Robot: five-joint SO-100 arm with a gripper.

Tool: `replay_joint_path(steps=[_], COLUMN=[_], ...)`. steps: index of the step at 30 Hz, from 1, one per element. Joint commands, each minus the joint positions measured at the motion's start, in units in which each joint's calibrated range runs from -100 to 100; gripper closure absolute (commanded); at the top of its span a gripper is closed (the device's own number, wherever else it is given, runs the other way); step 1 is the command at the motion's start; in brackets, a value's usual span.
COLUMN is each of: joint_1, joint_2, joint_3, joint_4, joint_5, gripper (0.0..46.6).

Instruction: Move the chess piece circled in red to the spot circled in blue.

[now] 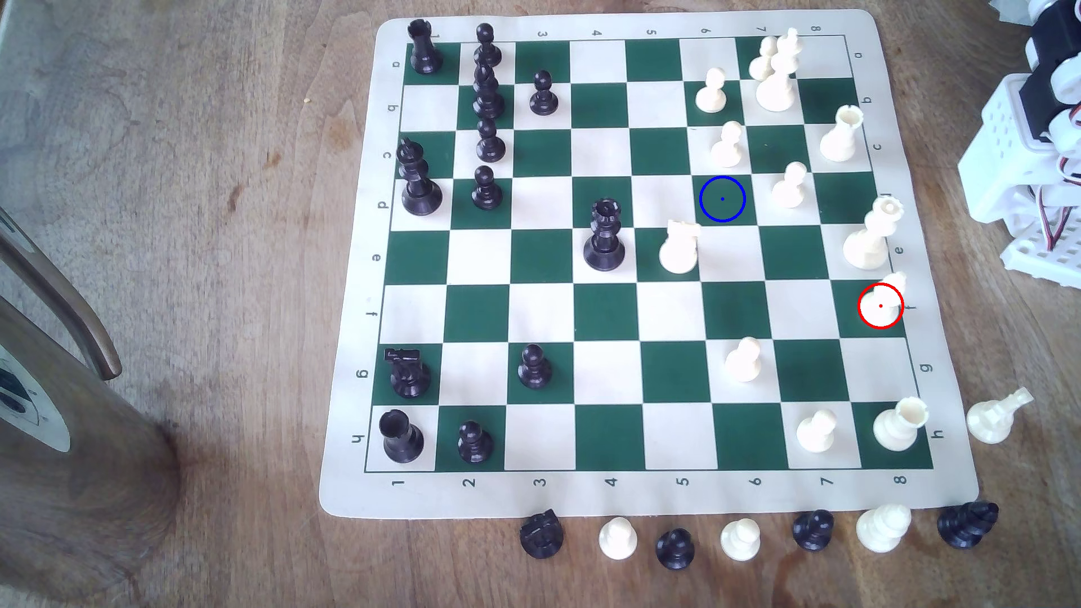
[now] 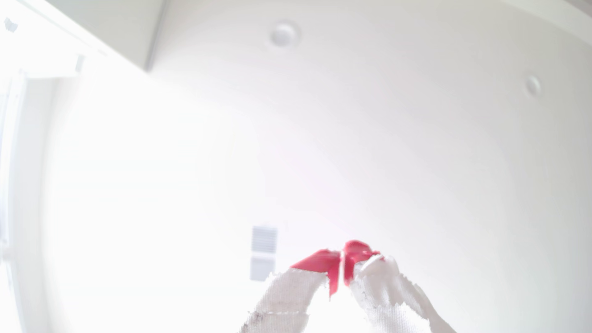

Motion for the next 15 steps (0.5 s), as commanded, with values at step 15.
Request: replay_joint_path(steps=[15], joint_1=[1.32], joint_2=[0.14], joint_3=[-0.55], joint_4=[12.26], joint_5=[-3.03], gripper=[46.4])
